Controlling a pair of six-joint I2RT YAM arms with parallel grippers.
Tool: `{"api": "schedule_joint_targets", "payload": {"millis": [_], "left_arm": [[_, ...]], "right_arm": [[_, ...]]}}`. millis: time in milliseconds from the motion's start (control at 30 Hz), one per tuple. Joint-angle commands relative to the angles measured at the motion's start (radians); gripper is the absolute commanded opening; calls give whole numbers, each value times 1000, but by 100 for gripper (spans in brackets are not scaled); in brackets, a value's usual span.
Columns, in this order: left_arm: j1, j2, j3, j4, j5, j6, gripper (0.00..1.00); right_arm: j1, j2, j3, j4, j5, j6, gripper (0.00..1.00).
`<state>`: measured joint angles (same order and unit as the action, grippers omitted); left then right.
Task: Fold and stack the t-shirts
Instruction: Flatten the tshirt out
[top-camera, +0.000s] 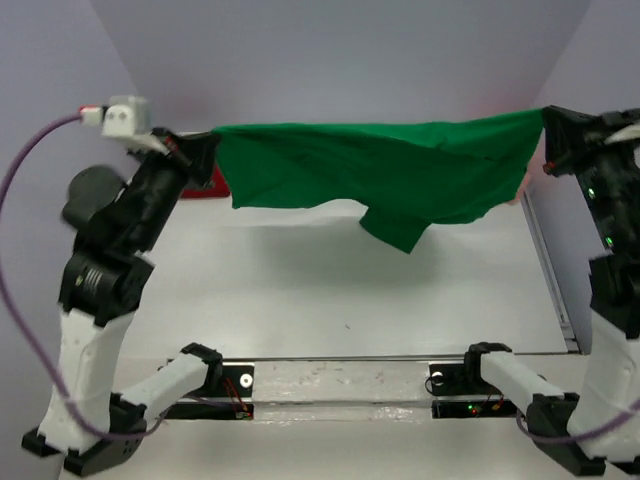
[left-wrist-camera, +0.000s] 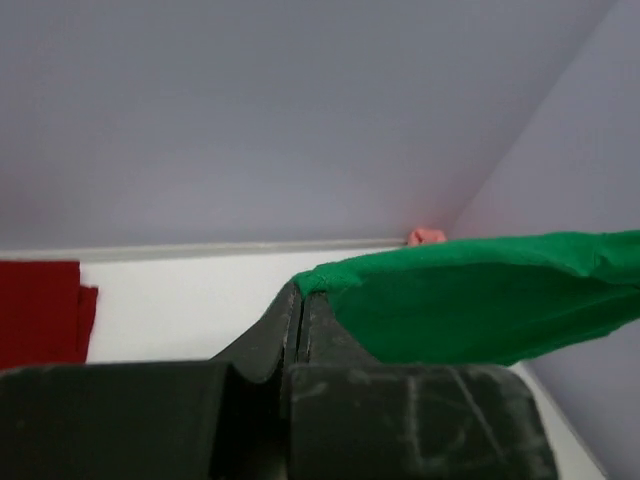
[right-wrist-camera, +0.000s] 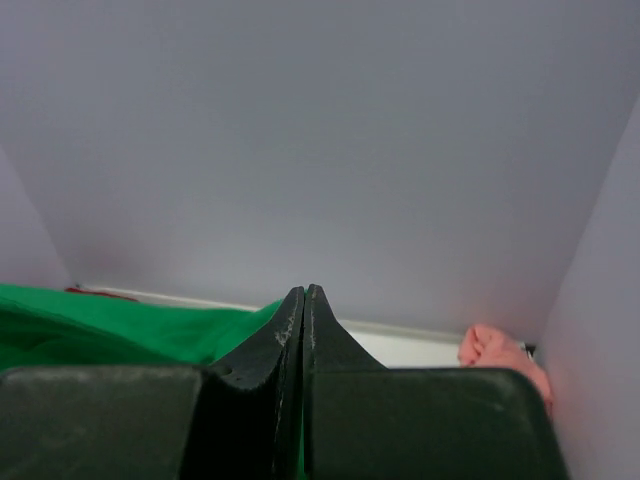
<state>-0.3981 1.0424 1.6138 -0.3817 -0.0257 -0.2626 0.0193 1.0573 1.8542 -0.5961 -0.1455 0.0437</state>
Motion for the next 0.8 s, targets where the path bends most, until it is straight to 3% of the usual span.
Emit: {"api": "schedule_joint_targets", "payload": {"millis": [0,267,567,767], "left_arm": [[4,-175,-75,-69,168,45,0],[5,-380,-59,-105,335,56,1],[4,-369,35,-89,326,69,1],[2,-390,96,-51,358,86,1]], "right_arm": [[1,-77,25,-40,-135,47,0],[1,-168,186,-157,-200,88,0],[1,-50,411,-225,-138,73,0],[1,-39,519,-176,-279,93,0]]}}
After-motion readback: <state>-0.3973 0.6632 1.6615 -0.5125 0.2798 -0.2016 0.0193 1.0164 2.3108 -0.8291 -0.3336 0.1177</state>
